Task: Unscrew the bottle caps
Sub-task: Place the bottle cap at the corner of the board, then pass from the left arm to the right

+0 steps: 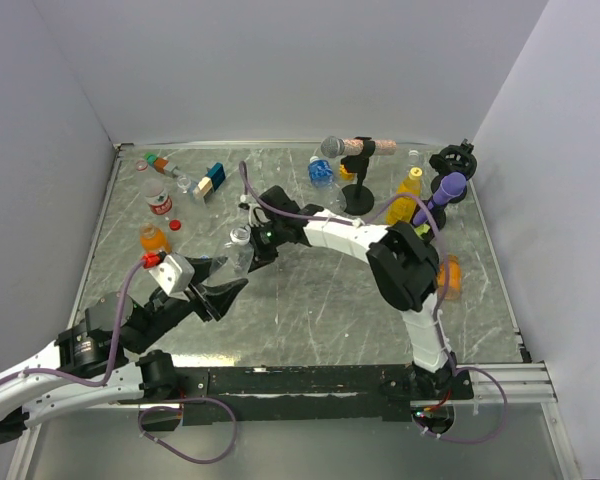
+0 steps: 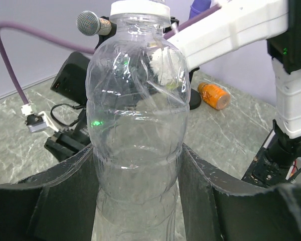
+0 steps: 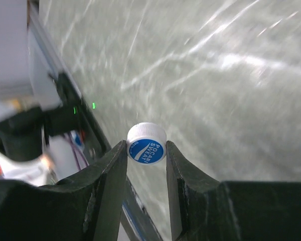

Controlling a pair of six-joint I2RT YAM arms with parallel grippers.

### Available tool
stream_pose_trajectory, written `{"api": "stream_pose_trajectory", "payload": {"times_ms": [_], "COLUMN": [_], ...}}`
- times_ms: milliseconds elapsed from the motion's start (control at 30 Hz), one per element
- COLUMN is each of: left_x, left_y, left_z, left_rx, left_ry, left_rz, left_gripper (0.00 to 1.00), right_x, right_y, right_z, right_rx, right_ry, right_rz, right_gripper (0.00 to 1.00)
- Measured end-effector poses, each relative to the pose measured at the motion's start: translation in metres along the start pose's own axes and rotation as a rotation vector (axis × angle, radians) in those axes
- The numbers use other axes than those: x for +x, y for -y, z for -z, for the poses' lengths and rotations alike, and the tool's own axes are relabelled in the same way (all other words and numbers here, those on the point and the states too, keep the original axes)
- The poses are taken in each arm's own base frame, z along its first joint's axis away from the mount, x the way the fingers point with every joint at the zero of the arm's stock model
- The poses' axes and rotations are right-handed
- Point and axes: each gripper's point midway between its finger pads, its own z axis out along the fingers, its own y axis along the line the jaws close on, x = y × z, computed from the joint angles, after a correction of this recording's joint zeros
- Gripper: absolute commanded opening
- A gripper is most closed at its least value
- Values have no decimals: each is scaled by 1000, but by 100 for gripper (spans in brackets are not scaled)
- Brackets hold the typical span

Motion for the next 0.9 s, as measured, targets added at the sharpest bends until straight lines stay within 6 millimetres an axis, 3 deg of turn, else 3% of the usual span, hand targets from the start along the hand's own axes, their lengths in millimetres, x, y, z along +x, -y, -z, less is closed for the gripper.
{"api": "stream_pose_trajectory", "payload": {"times_ms": [167,333,567,667,767,900], "left_x": [2,6,12,11,13,19], "left_y": [-1,0,2,2,2,1], "left_z": [-1,-3,-3,-3,-4,-10], "left_rx": [-7,-8,-9,-9,-10,-29], "left_ry": [-7,-25,-46,-39,-24,12], "left_rz": [-3,8,29,42,58,85], "left_gripper": [1,1,1,1,1,1], "right_x": [-24,-48,-56,-44,-25,7], "right_y": [17,24,18,19,11,-28], "right_z": [-33,-56,-54,-37,-1,75], "right_rx": [27,44,25,11,-25,-129], "right_ry": [61,112,133,106,63,58], "right_rz": [-115,-140,-89,-36,74,373], "right_gripper": [35,53,74,77,81,87]}}
